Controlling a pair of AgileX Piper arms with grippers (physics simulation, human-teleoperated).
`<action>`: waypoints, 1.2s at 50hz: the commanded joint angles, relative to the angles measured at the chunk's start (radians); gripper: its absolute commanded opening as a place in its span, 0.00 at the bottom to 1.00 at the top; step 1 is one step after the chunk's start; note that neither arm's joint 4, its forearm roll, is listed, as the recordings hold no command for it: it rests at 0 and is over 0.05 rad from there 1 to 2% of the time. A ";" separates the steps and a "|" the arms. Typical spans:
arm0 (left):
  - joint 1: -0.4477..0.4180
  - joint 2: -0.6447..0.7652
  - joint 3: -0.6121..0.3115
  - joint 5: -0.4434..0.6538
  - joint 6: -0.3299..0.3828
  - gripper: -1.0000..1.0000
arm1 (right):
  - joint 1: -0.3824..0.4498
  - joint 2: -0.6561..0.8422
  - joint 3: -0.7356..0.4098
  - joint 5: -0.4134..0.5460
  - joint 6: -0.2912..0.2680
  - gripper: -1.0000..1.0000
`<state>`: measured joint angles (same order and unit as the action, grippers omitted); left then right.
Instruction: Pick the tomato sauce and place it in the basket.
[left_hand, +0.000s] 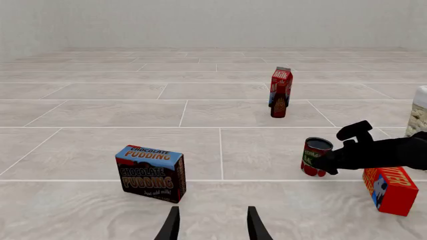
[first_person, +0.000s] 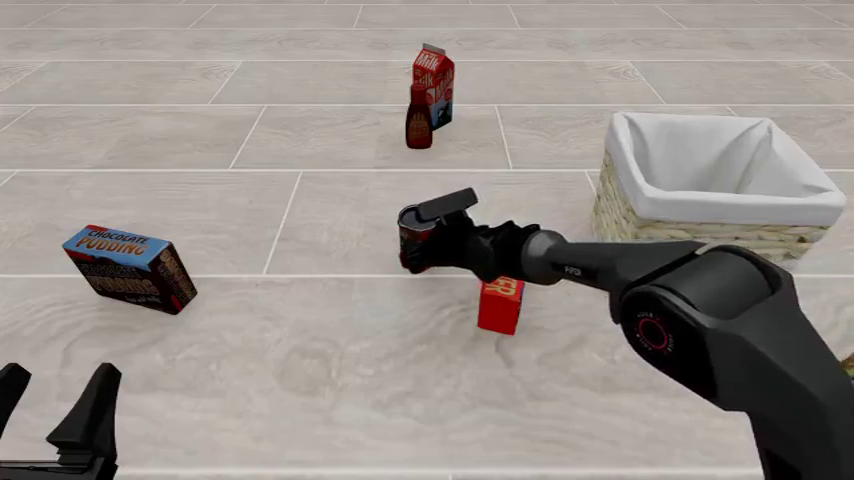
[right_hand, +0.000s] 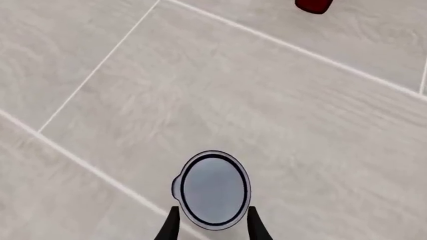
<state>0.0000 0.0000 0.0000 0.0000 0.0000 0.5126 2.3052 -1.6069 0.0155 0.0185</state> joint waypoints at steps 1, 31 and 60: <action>0.000 0.000 0.000 0.000 0.000 1.00 | 0.002 0.015 -0.018 0.006 0.002 1.00; 0.000 0.000 0.000 0.000 0.000 1.00 | 0.001 0.038 -0.046 0.013 0.010 1.00; 0.000 0.000 0.000 0.000 0.000 1.00 | 0.008 0.033 -0.030 -0.008 0.016 0.00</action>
<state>0.0000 0.0000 0.0000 0.0000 0.0000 0.5134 2.3410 -1.6480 0.0172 0.0239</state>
